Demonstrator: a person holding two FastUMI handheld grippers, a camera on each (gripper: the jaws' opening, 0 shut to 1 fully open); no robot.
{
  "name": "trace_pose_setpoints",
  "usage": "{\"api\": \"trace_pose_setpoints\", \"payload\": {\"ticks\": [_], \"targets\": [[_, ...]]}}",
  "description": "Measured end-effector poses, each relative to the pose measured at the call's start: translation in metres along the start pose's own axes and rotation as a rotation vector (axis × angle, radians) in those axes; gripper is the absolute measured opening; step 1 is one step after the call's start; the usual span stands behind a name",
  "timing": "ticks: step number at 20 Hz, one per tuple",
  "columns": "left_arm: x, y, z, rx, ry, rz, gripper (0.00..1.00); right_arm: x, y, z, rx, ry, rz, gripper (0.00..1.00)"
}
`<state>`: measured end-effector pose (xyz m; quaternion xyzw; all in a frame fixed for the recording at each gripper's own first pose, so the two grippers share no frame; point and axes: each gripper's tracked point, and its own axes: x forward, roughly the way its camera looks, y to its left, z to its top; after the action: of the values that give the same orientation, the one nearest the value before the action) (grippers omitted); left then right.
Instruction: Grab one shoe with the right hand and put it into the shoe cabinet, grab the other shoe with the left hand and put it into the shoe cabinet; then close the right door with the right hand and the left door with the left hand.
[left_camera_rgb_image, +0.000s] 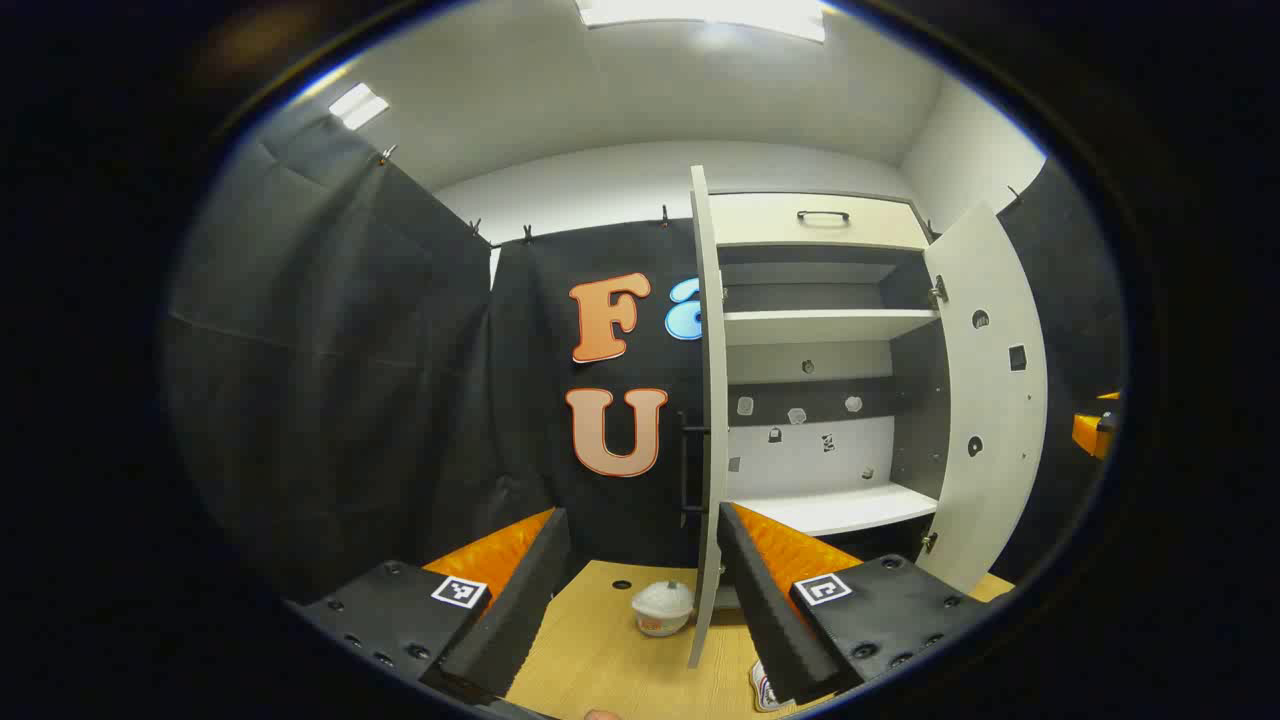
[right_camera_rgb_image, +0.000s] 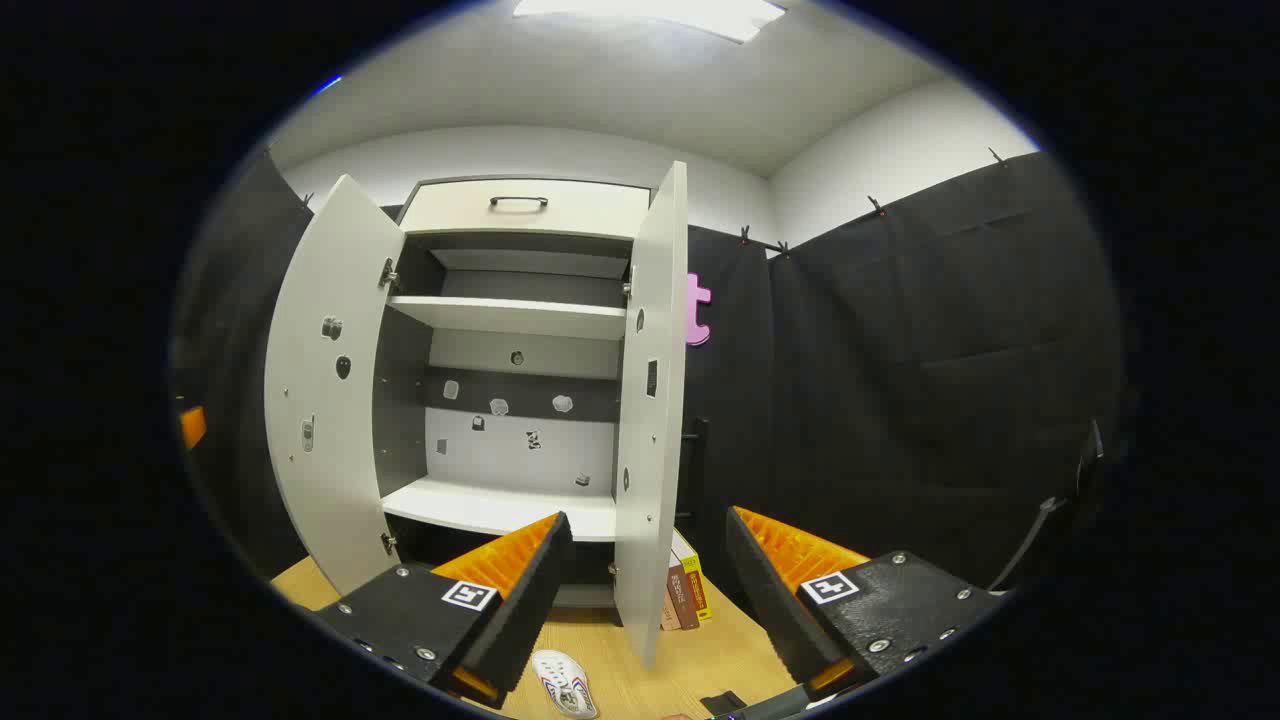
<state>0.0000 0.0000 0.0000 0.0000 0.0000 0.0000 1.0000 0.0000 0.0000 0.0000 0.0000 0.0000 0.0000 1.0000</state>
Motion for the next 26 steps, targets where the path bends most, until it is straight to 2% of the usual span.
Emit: {"api": "trace_pose_setpoints", "payload": {"ticks": [21, 26], "targets": [[0.003, 0.0, 0.001, 0.014, -0.004, 0.009, 0.96, 0.017, 0.008, -0.017, -0.017, 0.023, 0.007, 0.95], [0.006, 0.001, -0.003, 0.02, 0.011, 0.027, 0.96, 0.026, 0.015, -0.043, 0.009, 0.062, 0.026, 0.95]]}}
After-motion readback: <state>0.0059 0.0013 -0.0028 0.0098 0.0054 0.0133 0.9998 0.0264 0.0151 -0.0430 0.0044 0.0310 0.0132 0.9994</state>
